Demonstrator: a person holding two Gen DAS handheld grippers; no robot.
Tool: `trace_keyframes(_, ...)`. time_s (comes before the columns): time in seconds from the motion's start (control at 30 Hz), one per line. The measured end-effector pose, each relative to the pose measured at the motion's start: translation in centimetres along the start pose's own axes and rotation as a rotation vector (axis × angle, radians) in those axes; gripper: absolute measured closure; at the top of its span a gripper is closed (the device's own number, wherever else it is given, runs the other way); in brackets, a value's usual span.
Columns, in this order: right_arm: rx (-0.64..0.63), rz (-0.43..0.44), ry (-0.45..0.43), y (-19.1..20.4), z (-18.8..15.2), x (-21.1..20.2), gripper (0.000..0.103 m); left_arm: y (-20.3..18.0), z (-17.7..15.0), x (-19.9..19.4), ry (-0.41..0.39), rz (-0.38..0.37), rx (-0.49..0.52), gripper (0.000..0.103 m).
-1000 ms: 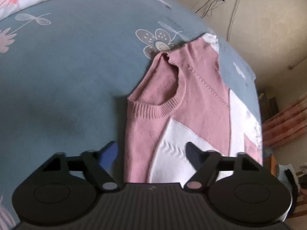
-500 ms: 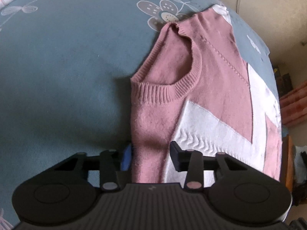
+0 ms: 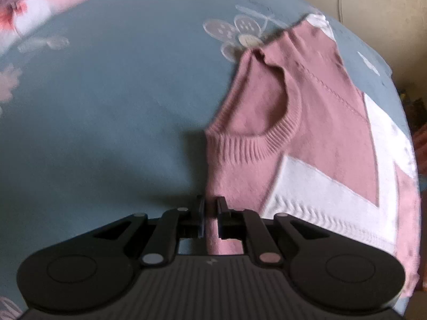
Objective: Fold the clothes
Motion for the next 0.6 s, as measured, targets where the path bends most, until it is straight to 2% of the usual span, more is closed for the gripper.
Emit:
trace_keyframes(0.17, -0.108, -0.132, 0.006, 0.6, -0.8, -1.1, 0.096, 0.7, 0.9, 0.0, -0.044, 0.097, 0.013, 0.096)
trace_keyframes(0.27, -0.087, -0.104, 0.015, 0.5, -1.0, -1.2, 0.089, 1.0, 0.3, -0.1, -0.017, 0.040, -0.028, 0.096)
trace_keyframes(0.33, -0.059, -0.064, 0.020, 0.5, -1.0, -1.8, 0.073, 1.1, -0.2, -0.8, -0.021, 0.024, -0.028, 0.095)
trace_keyframes(0.43, -0.082, -0.101, -0.031, 0.7, -1.1, -3.5, 0.071, 0.9, -2.1, -2.7, -0.001, -0.004, -0.007, 0.094)
trace_keyframes(0.5, -0.129, -0.124, -0.060, 1.2, -1.3, -4.5, 0.071, 0.8, -3.9, -3.8, 0.010, -0.051, -0.013, 0.086)
trace_keyframes(0.53, -0.157, -0.115, -0.060, 1.7, -1.5, -4.8, 0.070, 0.9, -5.0, -4.4, 0.021, -0.074, -0.021, 0.080)
trace_keyframes(0.6, -0.263, -0.083, -0.056, 3.3, -2.2, -4.9, 0.070, 1.6, -7.9, -5.4, 0.046, -0.089, -0.024, 0.079)
Point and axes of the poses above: each gripper's, at about its wrist camera, not at the fingertips, and x roughly the way its jaws point, y to its left, z to its top, the point moved 8 cm from there along x, roughly the way its jaws point, and after that the axes turned 3 degrees about y, right-handed, at the moved point
